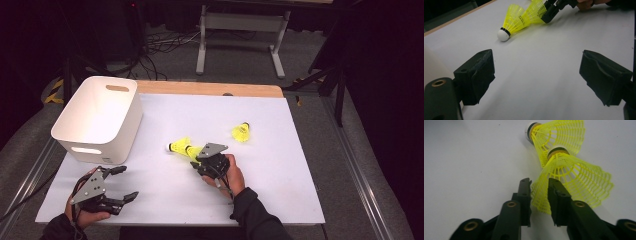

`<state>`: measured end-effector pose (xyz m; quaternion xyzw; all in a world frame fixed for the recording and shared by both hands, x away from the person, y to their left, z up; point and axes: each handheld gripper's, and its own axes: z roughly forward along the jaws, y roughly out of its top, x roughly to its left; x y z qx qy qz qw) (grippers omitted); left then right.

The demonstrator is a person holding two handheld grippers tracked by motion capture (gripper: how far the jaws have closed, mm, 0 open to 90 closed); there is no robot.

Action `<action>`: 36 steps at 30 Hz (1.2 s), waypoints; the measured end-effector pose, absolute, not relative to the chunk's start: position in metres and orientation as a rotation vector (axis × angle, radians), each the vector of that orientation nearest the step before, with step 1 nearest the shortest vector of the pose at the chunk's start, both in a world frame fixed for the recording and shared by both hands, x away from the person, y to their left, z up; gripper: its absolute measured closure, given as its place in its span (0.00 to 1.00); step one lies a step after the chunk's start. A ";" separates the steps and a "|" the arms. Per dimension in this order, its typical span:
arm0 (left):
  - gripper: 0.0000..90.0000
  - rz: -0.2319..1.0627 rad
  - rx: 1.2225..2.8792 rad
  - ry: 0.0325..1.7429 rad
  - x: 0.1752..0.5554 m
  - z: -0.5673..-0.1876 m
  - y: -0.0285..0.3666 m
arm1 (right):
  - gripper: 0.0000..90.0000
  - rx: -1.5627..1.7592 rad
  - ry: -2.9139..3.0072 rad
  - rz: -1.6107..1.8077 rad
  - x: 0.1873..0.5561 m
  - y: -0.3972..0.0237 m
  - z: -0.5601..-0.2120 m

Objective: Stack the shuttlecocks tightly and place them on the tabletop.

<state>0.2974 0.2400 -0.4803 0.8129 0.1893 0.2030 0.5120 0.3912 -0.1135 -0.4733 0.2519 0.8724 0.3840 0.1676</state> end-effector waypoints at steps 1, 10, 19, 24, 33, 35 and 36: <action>0.15 0.488 1.958 0.454 0.297 -0.480 0.240 | 0.87 0.724 2.473 1.099 0.392 -0.115 -0.473; 0.15 0.486 1.964 0.451 0.297 -0.481 0.239 | 1.00 0.675 2.450 1.112 0.392 -0.119 -0.467; 0.15 0.488 1.969 0.445 0.297 -0.481 0.238 | 1.00 0.640 2.436 1.147 0.392 -0.118 -0.463; 0.15 0.485 1.971 0.443 0.297 -0.481 0.237 | 1.00 0.621 2.446 1.155 0.394 -0.116 -0.464; 0.15 0.480 1.973 0.440 0.297 -0.482 0.236 | 1.00 0.615 2.465 1.176 0.399 -0.111 -0.467; 0.15 0.485 1.981 0.436 0.297 -0.481 0.235 | 1.00 0.619 2.472 1.178 0.400 -0.111 -0.468; 0.15 0.484 1.981 0.437 0.297 -0.482 0.235 | 1.00 0.629 2.473 1.185 0.401 -0.111 -0.469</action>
